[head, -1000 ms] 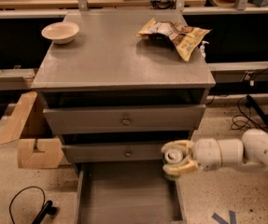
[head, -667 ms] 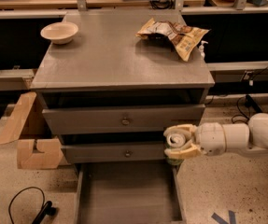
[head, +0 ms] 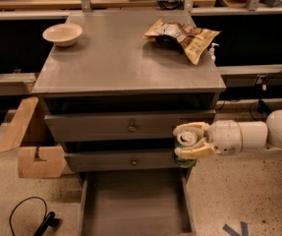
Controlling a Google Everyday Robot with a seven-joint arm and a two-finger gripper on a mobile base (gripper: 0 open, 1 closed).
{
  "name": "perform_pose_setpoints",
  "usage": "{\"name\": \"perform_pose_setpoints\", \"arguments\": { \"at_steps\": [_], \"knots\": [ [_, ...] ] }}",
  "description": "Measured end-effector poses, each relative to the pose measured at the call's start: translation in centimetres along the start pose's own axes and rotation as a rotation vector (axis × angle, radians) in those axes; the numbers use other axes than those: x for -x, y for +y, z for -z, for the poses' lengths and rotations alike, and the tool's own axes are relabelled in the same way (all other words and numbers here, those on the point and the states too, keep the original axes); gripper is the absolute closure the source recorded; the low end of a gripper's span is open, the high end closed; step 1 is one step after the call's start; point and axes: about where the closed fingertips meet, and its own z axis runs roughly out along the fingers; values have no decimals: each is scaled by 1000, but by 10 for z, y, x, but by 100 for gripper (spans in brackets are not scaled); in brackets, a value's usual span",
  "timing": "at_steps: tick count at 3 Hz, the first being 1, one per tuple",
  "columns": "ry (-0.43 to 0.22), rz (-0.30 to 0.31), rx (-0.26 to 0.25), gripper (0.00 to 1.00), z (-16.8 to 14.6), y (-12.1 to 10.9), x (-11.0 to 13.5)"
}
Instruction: Pick green can from bottom drawer and place on counter
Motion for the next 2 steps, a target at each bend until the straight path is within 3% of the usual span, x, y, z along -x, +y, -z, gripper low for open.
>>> {"name": "perform_pose_setpoints", "arguments": {
  "at_steps": [1,2],
  "knots": [
    [-56,-36,-23,100,14,-20,71],
    [-108,-65,-86,100,19,-63,147]
  ]
}}
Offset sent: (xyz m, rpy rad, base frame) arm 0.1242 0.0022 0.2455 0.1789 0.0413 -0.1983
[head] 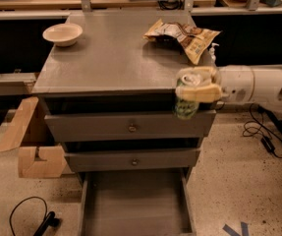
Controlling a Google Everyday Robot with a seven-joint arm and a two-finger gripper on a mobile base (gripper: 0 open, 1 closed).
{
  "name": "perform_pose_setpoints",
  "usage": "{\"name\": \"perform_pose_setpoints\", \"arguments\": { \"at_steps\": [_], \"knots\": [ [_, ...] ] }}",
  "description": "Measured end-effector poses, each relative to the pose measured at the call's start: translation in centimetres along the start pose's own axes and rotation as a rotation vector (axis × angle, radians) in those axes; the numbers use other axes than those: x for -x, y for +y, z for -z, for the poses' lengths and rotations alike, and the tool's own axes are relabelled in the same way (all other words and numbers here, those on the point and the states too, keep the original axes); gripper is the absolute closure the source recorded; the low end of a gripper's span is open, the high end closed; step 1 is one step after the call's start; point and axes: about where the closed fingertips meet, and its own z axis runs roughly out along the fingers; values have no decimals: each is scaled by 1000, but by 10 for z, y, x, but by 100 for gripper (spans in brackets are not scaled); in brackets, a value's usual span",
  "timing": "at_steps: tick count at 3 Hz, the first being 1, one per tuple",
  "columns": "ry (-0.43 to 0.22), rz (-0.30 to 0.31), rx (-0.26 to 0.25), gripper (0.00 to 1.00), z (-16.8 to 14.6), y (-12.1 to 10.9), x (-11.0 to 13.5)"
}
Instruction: Pick green can from bottom drawer and place on counter
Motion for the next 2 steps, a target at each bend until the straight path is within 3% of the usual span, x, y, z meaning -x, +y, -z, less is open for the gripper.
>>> {"name": "perform_pose_setpoints", "arguments": {
  "at_steps": [1,2],
  "knots": [
    [-20,4,-94,100,-50,-59,69],
    [-30,10,-156,100,-100,-101,96]
  ]
}}
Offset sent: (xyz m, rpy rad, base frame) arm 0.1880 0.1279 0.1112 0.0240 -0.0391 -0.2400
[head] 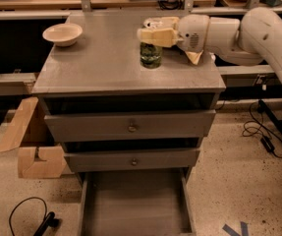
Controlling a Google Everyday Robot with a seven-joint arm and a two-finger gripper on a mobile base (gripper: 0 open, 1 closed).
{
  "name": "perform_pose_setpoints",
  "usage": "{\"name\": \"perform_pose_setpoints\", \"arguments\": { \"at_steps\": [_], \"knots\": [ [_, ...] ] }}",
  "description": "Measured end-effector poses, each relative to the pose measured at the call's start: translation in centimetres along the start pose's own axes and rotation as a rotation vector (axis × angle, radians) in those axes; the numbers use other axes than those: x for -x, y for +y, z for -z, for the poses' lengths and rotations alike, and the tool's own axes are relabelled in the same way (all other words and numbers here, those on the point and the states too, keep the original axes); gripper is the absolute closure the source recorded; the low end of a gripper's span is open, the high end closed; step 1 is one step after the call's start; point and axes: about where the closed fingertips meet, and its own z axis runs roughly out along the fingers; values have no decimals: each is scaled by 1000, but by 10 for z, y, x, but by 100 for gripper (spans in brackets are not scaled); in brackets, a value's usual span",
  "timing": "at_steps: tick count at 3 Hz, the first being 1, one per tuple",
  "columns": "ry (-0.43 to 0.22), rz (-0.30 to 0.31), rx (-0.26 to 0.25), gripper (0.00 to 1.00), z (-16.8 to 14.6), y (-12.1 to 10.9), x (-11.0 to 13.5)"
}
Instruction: Pick green can from bottom drawer and place on counter
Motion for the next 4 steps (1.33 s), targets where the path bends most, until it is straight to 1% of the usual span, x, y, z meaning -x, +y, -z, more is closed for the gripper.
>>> {"name": "perform_pose_setpoints", "arguments": {
  "at_steps": [1,2,3,4],
  "knots": [
    [-1,-4,-34,100,-54,-28,9],
    [-9,-7,-60,100,-122,-61,-8],
    [-21,17,-70,100,-163,-67,-28],
    [-34,39,-111,98,-190,-72,-48]
  ]
}}
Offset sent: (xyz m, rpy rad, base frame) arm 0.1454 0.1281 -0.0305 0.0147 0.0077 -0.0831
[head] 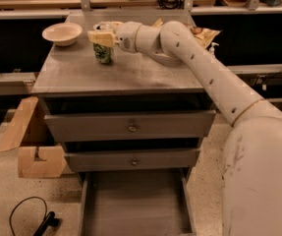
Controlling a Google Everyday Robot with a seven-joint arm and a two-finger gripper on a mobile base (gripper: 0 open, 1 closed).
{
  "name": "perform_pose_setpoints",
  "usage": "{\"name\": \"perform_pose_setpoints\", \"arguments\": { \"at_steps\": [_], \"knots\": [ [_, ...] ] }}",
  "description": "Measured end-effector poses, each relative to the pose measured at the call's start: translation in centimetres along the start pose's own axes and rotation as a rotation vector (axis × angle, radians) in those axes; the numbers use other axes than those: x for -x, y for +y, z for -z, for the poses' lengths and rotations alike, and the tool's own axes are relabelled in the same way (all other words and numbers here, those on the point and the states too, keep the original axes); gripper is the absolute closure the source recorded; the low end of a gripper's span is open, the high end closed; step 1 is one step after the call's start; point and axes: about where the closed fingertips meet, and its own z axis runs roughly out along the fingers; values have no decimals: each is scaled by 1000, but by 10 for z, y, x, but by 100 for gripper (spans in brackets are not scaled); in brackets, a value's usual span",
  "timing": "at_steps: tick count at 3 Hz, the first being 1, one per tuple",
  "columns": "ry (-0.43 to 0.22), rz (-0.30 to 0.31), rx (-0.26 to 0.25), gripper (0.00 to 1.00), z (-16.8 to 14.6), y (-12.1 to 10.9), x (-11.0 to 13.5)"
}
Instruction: Pick green can from bottom drawer and place on counter
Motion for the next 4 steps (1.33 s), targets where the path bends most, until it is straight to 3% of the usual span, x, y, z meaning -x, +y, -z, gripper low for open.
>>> {"name": "perform_pose_setpoints", "arguments": {
  "at_steps": [1,2,4],
  "knots": [
    [1,-3,8,76,-1,2,1],
    [1,-4,14,45,-4,5,1],
    [1,-5,23,1,-9,9,0]
  ]
}}
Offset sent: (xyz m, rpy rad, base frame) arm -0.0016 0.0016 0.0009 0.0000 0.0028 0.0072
